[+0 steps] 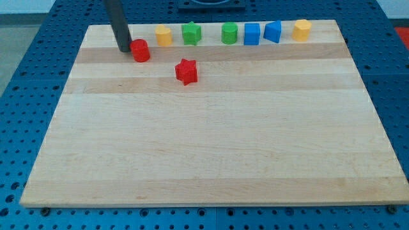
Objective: Move the red circle towards red star
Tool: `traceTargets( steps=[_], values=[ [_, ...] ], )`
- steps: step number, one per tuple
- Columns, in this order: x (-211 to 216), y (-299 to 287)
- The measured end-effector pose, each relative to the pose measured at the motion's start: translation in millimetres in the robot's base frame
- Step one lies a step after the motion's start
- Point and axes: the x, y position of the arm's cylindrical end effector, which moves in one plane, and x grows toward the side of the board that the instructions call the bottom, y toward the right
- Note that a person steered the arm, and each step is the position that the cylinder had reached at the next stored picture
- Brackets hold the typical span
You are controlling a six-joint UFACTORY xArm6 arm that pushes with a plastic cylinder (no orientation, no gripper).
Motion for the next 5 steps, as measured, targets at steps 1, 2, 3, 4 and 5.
traceTargets(
  steps=[1, 2, 3, 4, 5],
  values=[
    [0, 25],
    [0, 47],
    [0, 66],
    [0, 77],
    [2, 78]
  ],
)
